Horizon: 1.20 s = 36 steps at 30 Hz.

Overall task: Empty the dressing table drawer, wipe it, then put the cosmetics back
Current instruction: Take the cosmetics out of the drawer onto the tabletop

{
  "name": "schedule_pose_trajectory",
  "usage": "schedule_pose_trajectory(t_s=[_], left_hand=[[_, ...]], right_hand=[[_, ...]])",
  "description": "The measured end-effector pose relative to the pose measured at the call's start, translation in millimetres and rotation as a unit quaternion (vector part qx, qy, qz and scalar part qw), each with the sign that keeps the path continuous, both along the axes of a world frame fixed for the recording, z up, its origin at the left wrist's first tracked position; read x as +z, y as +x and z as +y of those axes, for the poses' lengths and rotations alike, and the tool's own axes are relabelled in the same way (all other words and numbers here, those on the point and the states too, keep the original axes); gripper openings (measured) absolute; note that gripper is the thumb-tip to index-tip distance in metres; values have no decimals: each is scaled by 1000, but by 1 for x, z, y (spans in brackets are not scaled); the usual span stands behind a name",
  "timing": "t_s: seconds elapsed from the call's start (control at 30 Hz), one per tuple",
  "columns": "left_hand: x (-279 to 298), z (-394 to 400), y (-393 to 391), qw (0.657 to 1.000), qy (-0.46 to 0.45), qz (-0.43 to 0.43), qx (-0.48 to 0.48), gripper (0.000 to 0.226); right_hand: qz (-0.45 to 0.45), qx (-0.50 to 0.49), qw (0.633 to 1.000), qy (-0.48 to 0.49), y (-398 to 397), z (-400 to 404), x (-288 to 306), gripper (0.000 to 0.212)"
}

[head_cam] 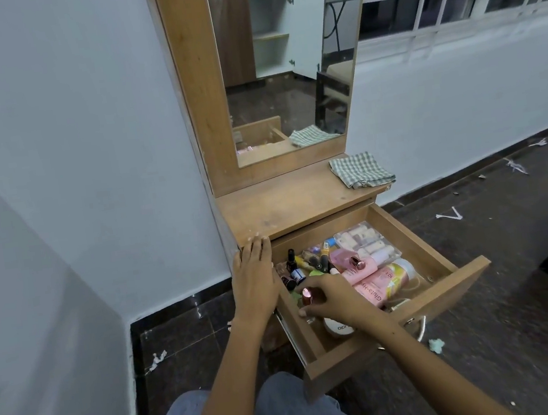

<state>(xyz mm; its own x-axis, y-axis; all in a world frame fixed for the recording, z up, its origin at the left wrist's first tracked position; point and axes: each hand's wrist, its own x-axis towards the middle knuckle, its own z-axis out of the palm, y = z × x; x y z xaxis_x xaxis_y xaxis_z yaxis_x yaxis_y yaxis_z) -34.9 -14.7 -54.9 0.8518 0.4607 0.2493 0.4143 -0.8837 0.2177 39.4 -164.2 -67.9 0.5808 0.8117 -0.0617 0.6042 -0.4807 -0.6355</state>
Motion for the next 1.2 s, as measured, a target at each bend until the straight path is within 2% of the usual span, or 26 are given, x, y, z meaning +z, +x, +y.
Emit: schedule_pose_trajectory(t_s=[0.13, 0.3, 0.53, 0.8, 0.9, 1.2], left_hand=[[-3, -3, -5, 1000, 6, 6, 22, 54], [-4, -5, -6, 999, -6, 14, 39, 56], [-7, 0, -7, 999, -15, -14, 30, 54], [-10, 1, -5, 999, -4, -42, 23, 56], [-9, 3, -7, 999, -6, -48, 15, 56], [-2, 9, -4, 995, -13, -94, -2, 51]], right_hand=[[20, 45, 999, -23, 12, -9, -1, 46], [-51, 62, 996, -28, 12, -4, -4, 31], [-55, 19, 998, 34, 15, -2, -2, 12], [-76, -79, 971, 213, 45, 24, 50, 24], [-88, -98, 962, 241, 59, 57, 58, 28], [-27, -70, 962, 264, 79, 120, 56, 43]])
